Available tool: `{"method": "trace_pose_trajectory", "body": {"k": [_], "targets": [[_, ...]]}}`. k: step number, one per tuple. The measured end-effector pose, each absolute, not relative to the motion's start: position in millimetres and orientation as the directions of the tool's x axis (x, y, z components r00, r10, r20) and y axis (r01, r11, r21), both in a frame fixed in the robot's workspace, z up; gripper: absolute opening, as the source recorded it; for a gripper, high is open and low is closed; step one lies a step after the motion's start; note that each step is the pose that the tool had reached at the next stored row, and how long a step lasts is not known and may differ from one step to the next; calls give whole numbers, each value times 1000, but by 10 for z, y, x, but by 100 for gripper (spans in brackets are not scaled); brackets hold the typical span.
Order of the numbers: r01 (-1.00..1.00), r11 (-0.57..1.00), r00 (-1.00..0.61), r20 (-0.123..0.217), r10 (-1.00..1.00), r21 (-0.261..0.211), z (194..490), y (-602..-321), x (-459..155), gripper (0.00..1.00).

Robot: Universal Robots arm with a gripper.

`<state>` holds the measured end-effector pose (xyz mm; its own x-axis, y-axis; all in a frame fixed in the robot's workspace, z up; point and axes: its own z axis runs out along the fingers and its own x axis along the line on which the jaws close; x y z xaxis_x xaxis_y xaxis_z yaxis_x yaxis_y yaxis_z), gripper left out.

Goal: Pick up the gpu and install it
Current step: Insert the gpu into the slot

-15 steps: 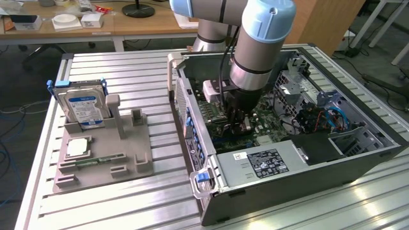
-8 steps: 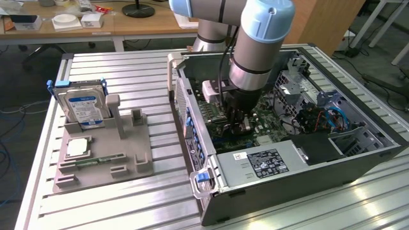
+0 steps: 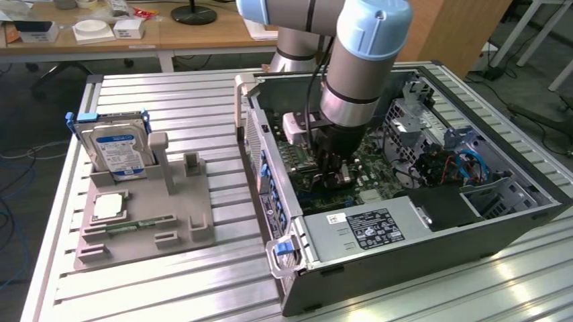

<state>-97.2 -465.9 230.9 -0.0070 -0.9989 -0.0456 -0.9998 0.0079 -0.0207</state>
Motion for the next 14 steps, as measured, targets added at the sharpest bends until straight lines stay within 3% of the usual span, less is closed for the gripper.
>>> {"method": "trace_pose_trajectory", "body": {"k": [14], "targets": [[-1000, 7, -6, -46, -999, -21, 2226, -4654, -986, 27]]}}
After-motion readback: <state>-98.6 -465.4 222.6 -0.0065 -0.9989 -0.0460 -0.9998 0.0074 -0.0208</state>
